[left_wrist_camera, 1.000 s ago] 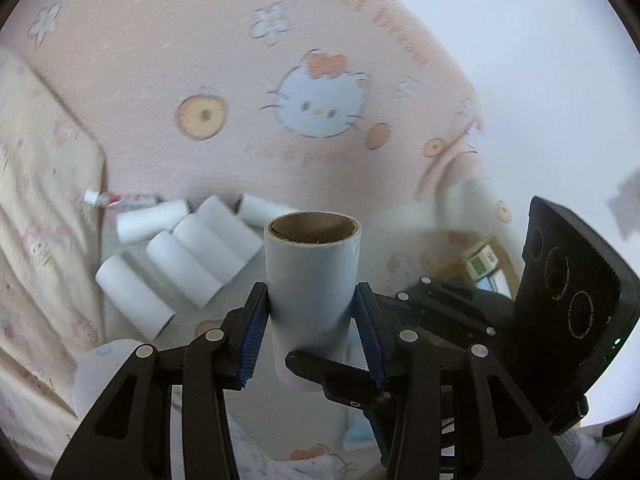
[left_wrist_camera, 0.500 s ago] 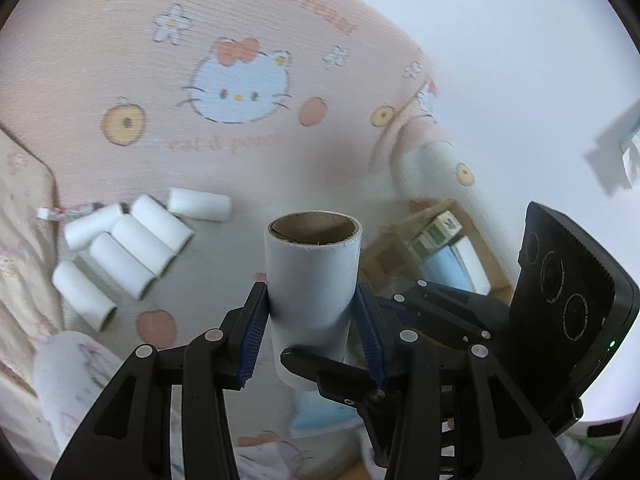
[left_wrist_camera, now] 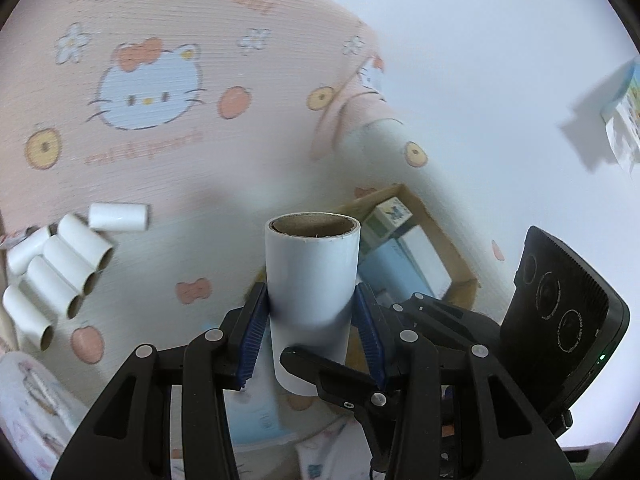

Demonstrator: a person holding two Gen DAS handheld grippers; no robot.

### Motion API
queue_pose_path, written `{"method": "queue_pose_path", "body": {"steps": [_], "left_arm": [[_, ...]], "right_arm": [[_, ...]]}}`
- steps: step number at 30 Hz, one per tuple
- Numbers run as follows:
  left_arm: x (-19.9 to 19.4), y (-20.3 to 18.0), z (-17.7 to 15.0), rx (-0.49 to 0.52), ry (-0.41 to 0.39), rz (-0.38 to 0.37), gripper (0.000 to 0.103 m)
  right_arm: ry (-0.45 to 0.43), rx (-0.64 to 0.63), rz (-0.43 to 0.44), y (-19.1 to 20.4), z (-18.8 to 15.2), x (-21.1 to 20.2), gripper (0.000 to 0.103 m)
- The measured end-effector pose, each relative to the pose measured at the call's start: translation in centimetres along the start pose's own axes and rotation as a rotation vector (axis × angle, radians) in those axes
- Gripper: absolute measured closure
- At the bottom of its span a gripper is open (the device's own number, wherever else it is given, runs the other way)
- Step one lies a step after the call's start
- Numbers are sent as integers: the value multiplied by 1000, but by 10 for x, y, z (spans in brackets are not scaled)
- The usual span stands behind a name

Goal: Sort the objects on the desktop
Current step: 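Lift the second tube with both grippers and carry it over the box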

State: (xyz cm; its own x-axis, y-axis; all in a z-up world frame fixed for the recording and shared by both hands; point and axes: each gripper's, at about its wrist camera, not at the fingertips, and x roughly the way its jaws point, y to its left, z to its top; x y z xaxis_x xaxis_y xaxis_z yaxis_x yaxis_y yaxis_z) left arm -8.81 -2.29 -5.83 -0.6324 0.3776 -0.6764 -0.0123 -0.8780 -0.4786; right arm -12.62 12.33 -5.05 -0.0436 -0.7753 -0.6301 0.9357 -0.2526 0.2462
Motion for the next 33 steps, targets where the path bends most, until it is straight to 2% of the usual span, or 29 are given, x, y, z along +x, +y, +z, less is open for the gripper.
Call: {"method": "queue_pose_path", "body": {"steps": [11,19,23,28,33], "left_arm": [[62,-66,23,73,116,-56,56],[108,-93,42,25,226,-104,56],[123,-97,46,-8,261,-109,56],[144,-87,49,-97,313,-104,56],[168,-81,47,-122,369,-71,56]], "right_arm": [[-18,157,-64,-69,-11,-43,62],[26,249,-110,-116,-12,-60,62],[49,311,-109,-136,-9,-59,62],[99,350,-101,-153,-7,-48,62],[185,353,-111,-167,-10,-28,62]]}}
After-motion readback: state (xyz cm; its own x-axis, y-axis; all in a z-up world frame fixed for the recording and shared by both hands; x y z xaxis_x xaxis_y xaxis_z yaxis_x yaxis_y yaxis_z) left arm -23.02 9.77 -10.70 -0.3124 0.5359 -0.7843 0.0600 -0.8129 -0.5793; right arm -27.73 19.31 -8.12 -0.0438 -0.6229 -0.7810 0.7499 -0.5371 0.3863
